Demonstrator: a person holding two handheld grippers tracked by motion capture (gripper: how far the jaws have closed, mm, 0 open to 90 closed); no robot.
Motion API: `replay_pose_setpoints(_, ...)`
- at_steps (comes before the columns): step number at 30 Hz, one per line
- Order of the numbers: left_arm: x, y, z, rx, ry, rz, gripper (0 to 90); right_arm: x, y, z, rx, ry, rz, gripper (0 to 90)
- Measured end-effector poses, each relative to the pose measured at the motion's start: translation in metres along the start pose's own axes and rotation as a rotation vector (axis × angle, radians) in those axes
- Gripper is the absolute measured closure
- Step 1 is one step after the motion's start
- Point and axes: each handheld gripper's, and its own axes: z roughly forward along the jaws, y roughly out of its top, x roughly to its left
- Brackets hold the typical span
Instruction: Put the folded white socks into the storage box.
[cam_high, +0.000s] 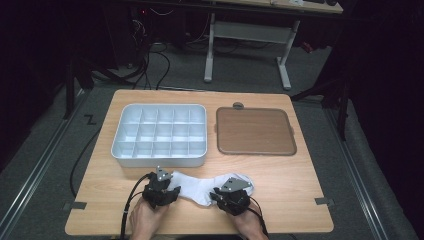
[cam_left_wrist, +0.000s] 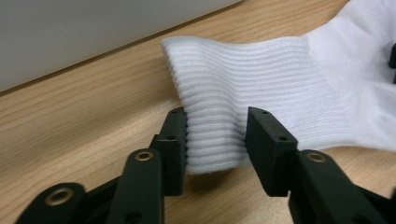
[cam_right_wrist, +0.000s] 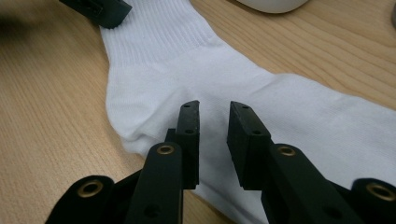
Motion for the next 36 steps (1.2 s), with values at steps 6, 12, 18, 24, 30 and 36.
replay_pose_setpoints(6,0.002,0.0,-0.002,0.0,-0.026,-0.036,70.9,-0.002,-0.001,0.0,-0.001,0.013,0.012,75.9)
replay_pose_setpoints(12,0.003,0.001,-0.006,-0.008,-0.053,-0.067,77.4,-0.003,0.0,0.0,0.003,0.02,0.01,77.1)
replay_pose_setpoints(18,0.002,0.007,-0.014,-0.017,-0.08,-0.086,77.8,-0.002,0.003,0.001,0.023,0.019,-0.001,78.1)
replay_pose_setpoints(24,0.0,0.014,-0.021,-0.028,-0.104,-0.101,77.9,-0.002,0.007,0.003,0.037,0.033,-0.012,79.3)
replay_pose_setpoints(30,-0.004,0.023,-0.028,-0.048,-0.134,-0.118,78.1,-0.001,0.01,0.005,0.044,0.042,-0.014,80.9)
replay_pose_setpoints(36,-0.006,0.031,-0.031,-0.061,-0.159,-0.144,78.2,0.0,0.013,0.008,0.044,0.051,-0.014,82.8)
